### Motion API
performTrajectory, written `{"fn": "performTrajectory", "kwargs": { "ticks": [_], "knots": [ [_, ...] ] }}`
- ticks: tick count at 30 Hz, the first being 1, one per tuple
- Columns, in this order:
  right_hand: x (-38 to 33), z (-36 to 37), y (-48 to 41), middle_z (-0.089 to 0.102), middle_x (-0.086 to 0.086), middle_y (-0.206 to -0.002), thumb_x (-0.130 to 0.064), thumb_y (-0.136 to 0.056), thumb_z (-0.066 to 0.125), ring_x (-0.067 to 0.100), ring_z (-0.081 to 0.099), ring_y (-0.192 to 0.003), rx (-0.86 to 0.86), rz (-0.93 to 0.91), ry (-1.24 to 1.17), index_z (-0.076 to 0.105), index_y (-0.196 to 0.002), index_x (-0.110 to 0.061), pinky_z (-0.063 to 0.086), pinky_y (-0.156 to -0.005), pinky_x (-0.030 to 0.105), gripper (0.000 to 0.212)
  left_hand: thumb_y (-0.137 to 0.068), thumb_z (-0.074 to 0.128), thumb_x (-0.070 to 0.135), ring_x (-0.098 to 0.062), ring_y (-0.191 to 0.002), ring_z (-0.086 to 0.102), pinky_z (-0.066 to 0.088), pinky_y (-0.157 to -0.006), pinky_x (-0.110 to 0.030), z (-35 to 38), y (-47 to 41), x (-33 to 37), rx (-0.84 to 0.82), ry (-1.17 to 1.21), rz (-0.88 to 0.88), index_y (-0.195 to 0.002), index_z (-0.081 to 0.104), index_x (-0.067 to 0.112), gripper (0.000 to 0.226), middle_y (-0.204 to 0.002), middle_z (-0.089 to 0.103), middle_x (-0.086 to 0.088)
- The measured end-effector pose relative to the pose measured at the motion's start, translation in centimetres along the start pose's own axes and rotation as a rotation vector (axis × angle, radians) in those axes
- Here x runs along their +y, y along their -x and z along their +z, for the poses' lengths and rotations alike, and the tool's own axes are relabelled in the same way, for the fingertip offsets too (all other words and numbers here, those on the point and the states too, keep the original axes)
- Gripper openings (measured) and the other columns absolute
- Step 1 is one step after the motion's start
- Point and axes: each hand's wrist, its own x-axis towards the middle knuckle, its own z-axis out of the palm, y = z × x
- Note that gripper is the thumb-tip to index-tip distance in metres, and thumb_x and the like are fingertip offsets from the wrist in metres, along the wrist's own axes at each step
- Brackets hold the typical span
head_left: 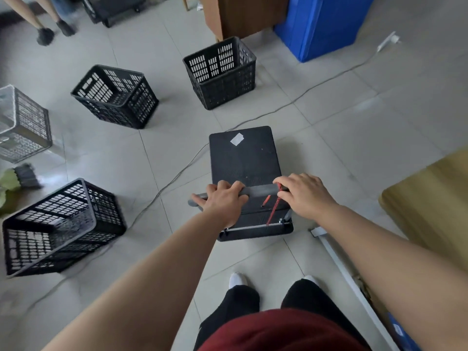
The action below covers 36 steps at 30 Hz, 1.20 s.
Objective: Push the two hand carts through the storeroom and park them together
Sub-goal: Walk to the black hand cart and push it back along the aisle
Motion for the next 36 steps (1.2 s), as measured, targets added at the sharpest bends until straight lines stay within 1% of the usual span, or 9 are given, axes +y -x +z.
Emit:
{"fn": "performTrajectory", "kwargs": {
  "ticks": [4,9,13,16,19,23,29,33,36],
  "knots": [
    [0.1,-0.1,-0.9,0.060,-0.001,-0.115,-0.041,-0.095,0.041,0.026,0.051,-0.112,0.010,0.106,-0.042,0.049,-0.125,-0.034,0.037,-0.095,0.042,0.032,-0.100,0.028,0.044,-0.025,-0.117,0.033,0.019,-0.100,-0.066,-1.7,-2.6,0.1,-0.014,-0.070,0.106,-0.114,0.045,0.041,0.023,-0.126,0.043,0.002],
    [1.4,-0.8,-2.4,0.061,-0.001,-0.114,-0.043,-0.095,0.042,0.025,0.053,-0.111,0.065,0.189,-0.054,0.049,-0.125,-0.035,0.039,-0.092,0.042,0.033,-0.101,0.030,0.045,-0.029,-0.123,0.033,0.018,-0.101,-0.071,-3.7,-6.5,1.4,-0.049,-0.137,0.207,-0.120,0.043,0.043,0.023,-0.131,0.042,0.003],
    [2.6,-1.6,-3.8,0.062,-0.001,-0.114,-0.043,-0.095,0.042,0.025,0.054,-0.109,0.091,0.207,-0.059,0.049,-0.127,-0.033,0.039,-0.091,0.042,0.034,-0.101,0.031,0.045,-0.027,-0.124,0.032,0.017,-0.102,-0.069,-5.0,-8.6,3.0,-0.087,-0.173,0.233,-0.122,0.043,0.044,0.024,-0.133,0.042,0.005],
    [3.3,-2.0,-4.4,0.061,-0.001,-0.116,-0.043,-0.095,0.042,0.023,0.053,-0.111,0.102,0.241,-0.068,0.049,-0.127,-0.033,0.037,-0.090,0.040,0.034,-0.102,0.031,0.045,-0.026,-0.125,0.031,0.016,-0.103,-0.067,-5.9,-10.0,4.0,-0.090,-0.183,0.259,-0.123,0.043,0.045,0.024,-0.134,0.041,0.007],
    [4.6,-2.8,-5.4,0.062,-0.002,-0.114,-0.044,-0.094,0.042,0.023,0.054,-0.110,0.121,0.242,-0.073,0.050,-0.126,-0.034,0.037,-0.090,0.040,0.034,-0.102,0.032,0.045,-0.026,-0.126,0.031,0.015,-0.104,-0.066,-6.6,-11.9,5.3,-0.079,-0.200,0.290,-0.124,0.043,0.046,0.025,-0.135,0.042,0.008],
    [6.4,-3.8,-6.5,0.062,-0.002,-0.111,-0.045,-0.093,0.044,0.024,0.055,-0.107,0.137,0.302,-0.087,0.051,-0.124,-0.035,0.041,-0.090,0.043,0.033,-0.101,0.033,0.045,-0.026,-0.125,0.032,0.016,-0.103,-0.068,-7.2,-14.1,7.5,-0.088,-0.208,0.329,-0.123,0.044,0.047,0.024,-0.134,0.043,0.007],
    [8.0,-5.1,-8.6,0.061,-0.003,-0.106,-0.044,-0.094,0.044,0.024,0.054,-0.105,0.145,0.418,-0.117,0.050,-0.121,-0.035,0.044,-0.090,0.048,0.029,-0.101,0.033,0.045,-0.028,-0.130,0.029,0.008,-0.106,-0.072,-8.8,-17.7,10.4,-0.108,-0.236,0.419,-0.126,0.045,0.042,0.028,-0.139,0.041,0.006],
    [8.2,-5.8,-10.4,0.061,-0.002,-0.105,-0.041,-0.095,0.044,0.023,0.056,-0.103,0.191,0.494,-0.135,0.050,-0.122,-0.032,0.043,-0.092,0.045,0.030,-0.101,0.033,0.045,-0.029,-0.134,0.028,0.004,-0.113,-0.066,-10.5,-21.6,11.6,-0.097,-0.297,0.526,-0.129,0.045,0.041,0.031,-0.142,0.040,0.004],
    [7.8,-6.3,-12.0,0.062,-0.001,-0.107,-0.041,-0.095,0.043,0.023,0.057,-0.103,0.214,0.580,-0.141,0.049,-0.125,-0.032,0.043,-0.092,0.044,0.031,-0.101,0.034,0.045,-0.029,-0.134,0.030,0.006,-0.116,-0.060,-11.8,-24.6,12.5,-0.110,-0.339,0.609,-0.129,0.047,0.039,0.032,-0.143,0.041,0.002]
  ]
}}
